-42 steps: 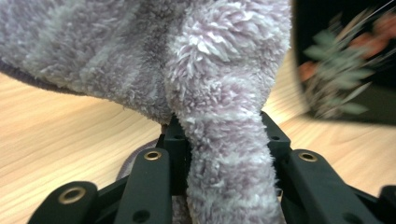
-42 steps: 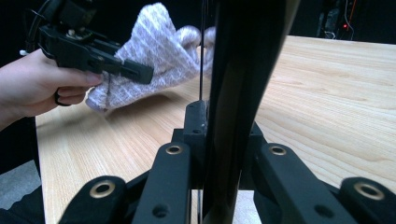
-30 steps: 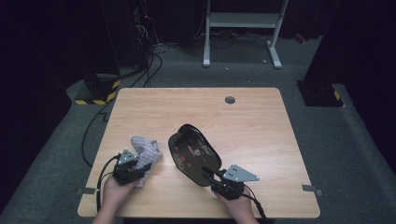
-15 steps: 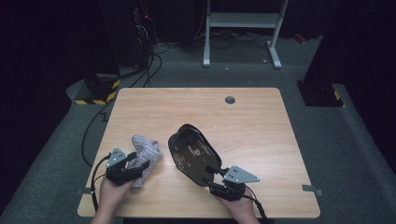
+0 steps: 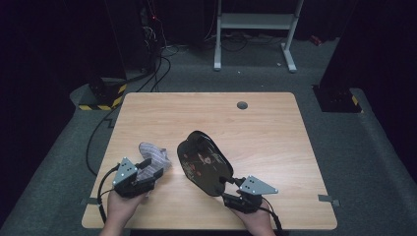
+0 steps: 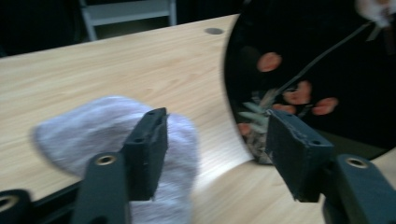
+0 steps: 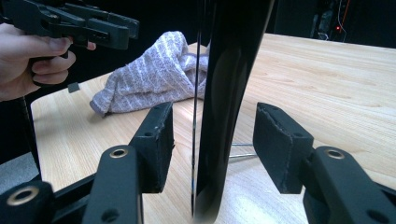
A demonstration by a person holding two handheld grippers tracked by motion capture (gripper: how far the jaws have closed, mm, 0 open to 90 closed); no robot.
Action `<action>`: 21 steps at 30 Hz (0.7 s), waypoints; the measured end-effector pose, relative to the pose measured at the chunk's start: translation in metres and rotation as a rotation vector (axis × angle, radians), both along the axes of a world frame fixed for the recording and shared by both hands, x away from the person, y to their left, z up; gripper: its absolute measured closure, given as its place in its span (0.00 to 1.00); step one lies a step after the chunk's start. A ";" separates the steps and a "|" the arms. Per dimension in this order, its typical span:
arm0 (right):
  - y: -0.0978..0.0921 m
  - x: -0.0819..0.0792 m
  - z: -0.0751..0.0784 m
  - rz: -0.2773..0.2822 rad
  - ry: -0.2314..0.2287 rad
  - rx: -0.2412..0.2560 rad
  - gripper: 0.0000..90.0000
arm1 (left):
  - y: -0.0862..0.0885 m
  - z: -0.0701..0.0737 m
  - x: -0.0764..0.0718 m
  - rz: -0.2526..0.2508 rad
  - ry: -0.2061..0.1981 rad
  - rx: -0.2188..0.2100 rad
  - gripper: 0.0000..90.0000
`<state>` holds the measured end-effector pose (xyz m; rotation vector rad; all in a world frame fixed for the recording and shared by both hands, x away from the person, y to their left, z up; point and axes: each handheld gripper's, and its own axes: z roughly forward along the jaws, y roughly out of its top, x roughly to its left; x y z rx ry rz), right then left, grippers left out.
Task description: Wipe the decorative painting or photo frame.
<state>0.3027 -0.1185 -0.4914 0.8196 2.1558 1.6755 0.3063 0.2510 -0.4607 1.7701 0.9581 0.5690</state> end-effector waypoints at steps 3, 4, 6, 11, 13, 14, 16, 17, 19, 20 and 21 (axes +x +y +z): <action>-0.001 -0.001 0.000 -0.002 -0.003 -0.004 0.54 | -0.013 -0.005 0.002 -0.034 0.033 -0.021 0.58; -0.002 -0.002 -0.001 -0.005 -0.003 -0.004 0.54 | -0.016 -0.007 0.003 -0.043 0.036 -0.011 0.60; -0.003 -0.003 -0.001 -0.009 -0.005 -0.006 0.54 | -0.029 -0.010 0.004 -0.064 0.043 0.022 0.62; -0.009 -0.008 0.000 -0.015 -0.015 0.000 0.58 | -0.054 -0.018 0.005 -0.081 0.052 0.048 0.67; -0.011 -0.010 -0.001 -0.015 -0.015 -0.002 0.59 | -0.063 -0.021 0.007 -0.074 0.050 0.065 0.68; -0.012 -0.011 -0.001 -0.014 -0.016 -0.004 0.60 | -0.066 -0.023 0.008 -0.078 0.055 0.074 0.69; -0.012 -0.014 -0.002 -0.009 -0.016 -0.009 0.61 | -0.073 -0.025 0.010 -0.082 0.059 0.090 0.69; -0.012 -0.015 -0.002 -0.007 -0.017 -0.012 0.61 | -0.076 -0.026 0.011 -0.082 0.061 0.095 0.69; -0.012 -0.017 -0.003 -0.002 -0.018 -0.018 0.62 | -0.079 -0.028 0.013 -0.085 0.065 0.109 0.69; -0.012 -0.019 -0.003 0.000 -0.018 -0.019 0.62 | -0.080 -0.029 0.015 -0.086 0.069 0.108 0.69; -0.012 -0.020 -0.003 0.002 -0.020 -0.022 0.62 | -0.080 -0.029 0.016 -0.086 0.072 0.105 0.69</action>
